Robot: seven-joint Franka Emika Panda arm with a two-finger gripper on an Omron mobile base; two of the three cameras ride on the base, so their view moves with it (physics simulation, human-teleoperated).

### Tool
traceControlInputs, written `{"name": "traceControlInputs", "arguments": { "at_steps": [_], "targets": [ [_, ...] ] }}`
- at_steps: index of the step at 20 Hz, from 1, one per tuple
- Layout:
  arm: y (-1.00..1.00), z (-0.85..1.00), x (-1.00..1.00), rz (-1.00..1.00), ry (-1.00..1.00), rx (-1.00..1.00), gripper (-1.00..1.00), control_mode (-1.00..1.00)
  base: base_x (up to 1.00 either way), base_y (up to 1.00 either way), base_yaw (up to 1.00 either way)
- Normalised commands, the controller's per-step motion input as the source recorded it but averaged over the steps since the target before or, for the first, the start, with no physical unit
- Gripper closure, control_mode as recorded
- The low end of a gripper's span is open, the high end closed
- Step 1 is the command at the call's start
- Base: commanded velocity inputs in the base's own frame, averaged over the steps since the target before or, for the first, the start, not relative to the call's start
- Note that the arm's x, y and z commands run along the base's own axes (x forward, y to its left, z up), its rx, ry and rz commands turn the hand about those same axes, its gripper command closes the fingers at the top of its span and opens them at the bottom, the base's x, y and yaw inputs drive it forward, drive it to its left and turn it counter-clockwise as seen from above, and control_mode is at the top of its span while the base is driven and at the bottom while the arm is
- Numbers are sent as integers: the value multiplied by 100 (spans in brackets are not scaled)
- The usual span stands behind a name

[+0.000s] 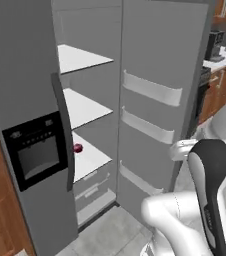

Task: Retrieve the butter from the fridge and place it on a plate on the dining table. Then retrieve the butter knife by the fridge and place it near the plate.

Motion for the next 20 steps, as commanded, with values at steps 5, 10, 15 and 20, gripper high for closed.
{"name": "traceControlInputs", "arguments": {
  "at_steps": [5, 10, 15, 20],
  "targets": [
    [0, 0, 0, 0, 0, 0, 100, 100, -100, 44, -67],
    [0, 0, 0, 0, 0, 0, 100, 100, -100, 42, -66],
    [0, 0, 0, 0, 0, 0, 100, 100, -89, 18, -70],
    [0, 0, 0, 0, 0, 0, 100, 100, -50, -3, -70]
  ]
}}
